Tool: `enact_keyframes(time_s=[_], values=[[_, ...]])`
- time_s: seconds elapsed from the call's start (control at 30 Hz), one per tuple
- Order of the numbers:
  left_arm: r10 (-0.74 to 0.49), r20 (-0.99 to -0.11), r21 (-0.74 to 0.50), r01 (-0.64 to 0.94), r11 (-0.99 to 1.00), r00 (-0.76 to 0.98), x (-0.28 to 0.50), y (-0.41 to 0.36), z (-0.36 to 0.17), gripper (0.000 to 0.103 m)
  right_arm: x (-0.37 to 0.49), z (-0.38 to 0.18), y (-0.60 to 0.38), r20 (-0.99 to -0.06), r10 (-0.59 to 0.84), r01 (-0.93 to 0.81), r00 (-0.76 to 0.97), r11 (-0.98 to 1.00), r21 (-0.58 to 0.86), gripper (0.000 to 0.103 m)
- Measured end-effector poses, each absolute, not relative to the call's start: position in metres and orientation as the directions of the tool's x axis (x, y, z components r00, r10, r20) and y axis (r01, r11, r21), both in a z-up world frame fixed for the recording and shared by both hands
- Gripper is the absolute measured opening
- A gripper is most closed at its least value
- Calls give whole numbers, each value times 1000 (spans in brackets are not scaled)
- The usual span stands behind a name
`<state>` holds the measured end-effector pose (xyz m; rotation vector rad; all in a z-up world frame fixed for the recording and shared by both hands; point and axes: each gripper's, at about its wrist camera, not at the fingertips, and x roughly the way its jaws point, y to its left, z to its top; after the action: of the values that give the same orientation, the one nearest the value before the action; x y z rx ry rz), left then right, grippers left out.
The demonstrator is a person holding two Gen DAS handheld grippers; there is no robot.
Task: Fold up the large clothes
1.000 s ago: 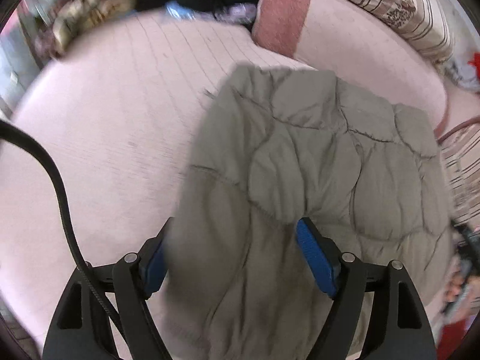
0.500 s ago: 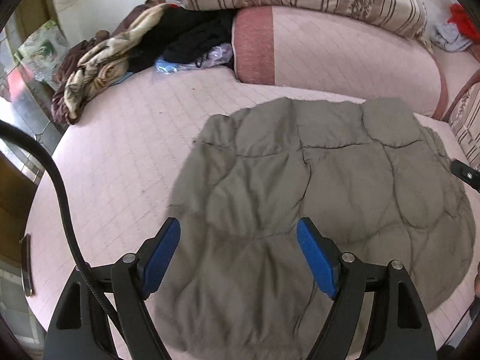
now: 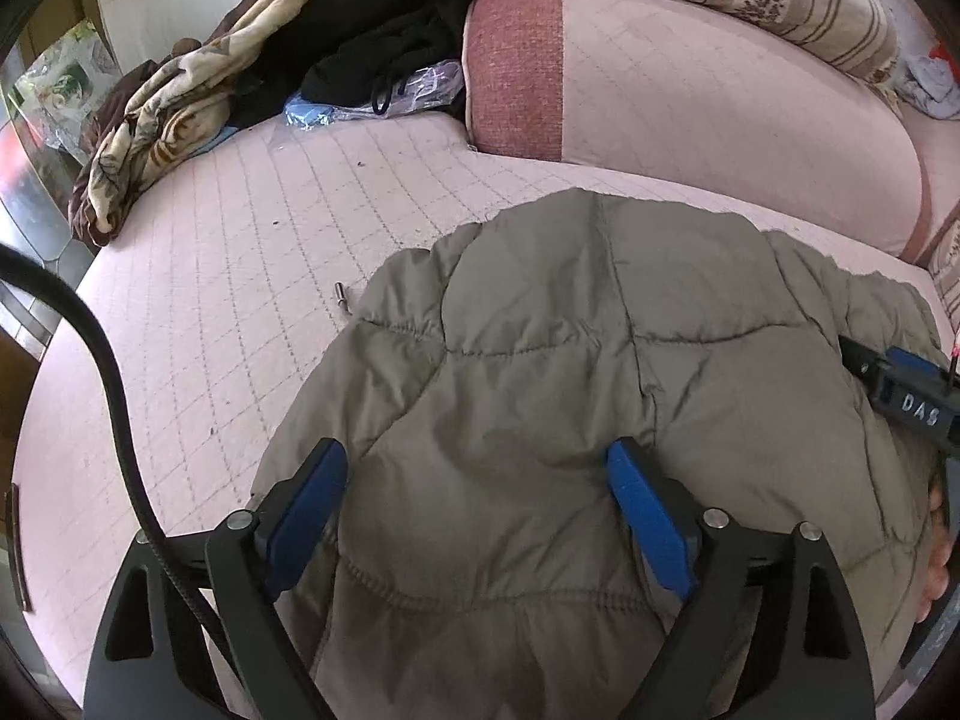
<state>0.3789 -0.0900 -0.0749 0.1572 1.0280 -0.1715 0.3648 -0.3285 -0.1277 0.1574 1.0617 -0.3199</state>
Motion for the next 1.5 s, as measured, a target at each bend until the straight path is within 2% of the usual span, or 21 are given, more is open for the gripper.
enact_keyframes(time_s=[0.27, 0.57, 0.67, 0.97, 1.23, 1.5], values=[[-54, -837, 52, 177, 983, 544, 386, -88, -82, 100, 367, -135, -334, -867, -183, 352, 463, 936, -10, 87], [-8, -789, 107, 150, 983, 614, 362, -85, -59, 100, 351, -121, -329, -845, -222, 373, 486, 927, -29, 88], [22, -736, 143, 125, 982, 677, 339, -78, -32, 100, 330, -102, -324, -828, -224, 366, 514, 930, -24, 88], [155, -479, 220, -53, 974, 864, 242, -50, 61, 101, 223, -59, -305, -799, -210, 352, 563, 936, 2, 88], [109, -388, 129, -63, 990, 915, 154, -31, 106, 103, 119, -29, -274, -765, -234, 350, 600, 937, -12, 88], [-46, -428, 95, 96, 991, 903, 82, -40, 106, 103, 48, -15, -238, -732, -302, 377, 611, 924, -66, 88]])
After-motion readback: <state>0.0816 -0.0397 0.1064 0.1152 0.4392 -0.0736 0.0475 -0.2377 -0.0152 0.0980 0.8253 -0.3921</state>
